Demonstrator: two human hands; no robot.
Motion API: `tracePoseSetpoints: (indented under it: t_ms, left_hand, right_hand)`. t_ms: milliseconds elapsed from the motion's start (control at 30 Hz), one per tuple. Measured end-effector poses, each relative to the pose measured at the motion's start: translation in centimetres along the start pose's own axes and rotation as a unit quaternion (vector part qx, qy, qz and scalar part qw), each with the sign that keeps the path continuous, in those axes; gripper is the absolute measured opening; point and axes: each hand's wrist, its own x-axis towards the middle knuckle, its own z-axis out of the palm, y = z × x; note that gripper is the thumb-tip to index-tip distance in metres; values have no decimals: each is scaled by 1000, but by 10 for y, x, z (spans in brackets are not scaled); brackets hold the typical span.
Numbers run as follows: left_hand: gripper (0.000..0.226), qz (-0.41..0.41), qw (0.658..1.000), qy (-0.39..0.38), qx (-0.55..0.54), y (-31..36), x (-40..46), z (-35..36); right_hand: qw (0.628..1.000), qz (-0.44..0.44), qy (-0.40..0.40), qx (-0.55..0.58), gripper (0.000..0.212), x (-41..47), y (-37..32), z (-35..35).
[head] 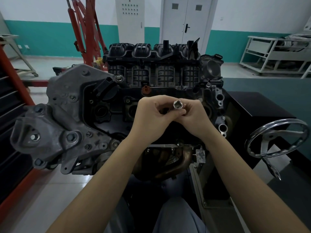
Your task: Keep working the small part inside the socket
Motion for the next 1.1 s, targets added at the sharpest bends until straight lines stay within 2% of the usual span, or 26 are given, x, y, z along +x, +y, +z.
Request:
tracePoseSetpoints:
  t_ms: [133, 300, 400, 500, 567, 700, 833, 967, 1100]
  left_hand:
    - [23, -6, 998, -42, -45, 1, 0, -1]
    - [21, 5, 999, 21, 41, 0, 0, 0]
    - [19, 6, 1000, 7, 0, 1, 1, 0]
    - [22, -4, 998, -28, -54, 1, 1, -2]
    - [24, -13, 999, -27, -43, 1, 0, -1]
    - [18, -1, 1000, 25, 14, 0, -1, 2]
    - [21, -9, 999, -16, -44, -1, -1, 1]
    - [20, -7, 999, -11, -35, 0, -1, 0]
    - [15, -1, 1000, 14, -8, 0, 0, 1]
  right_hand:
    - [1000, 1, 23, 3, 19, 0, 1, 0]
    - [1000, 2, 20, 4, 17, 1, 2, 0]
    - [1000, 0, 1, 5, 26, -1, -1, 0]
    - [1000, 4, 16, 7, 21, 0, -3, 1]
    - [999, 1, 32, -3, 18, 1, -2, 1]
    - [1000, 0, 21, -13, 15, 1, 2, 0]
    - [1000, -7, 8, 0, 28, -1, 1, -2]
    - [999, 0, 40, 0, 18, 0, 2, 0]
    - [1000, 0, 22, 3, 15, 0, 1, -1]
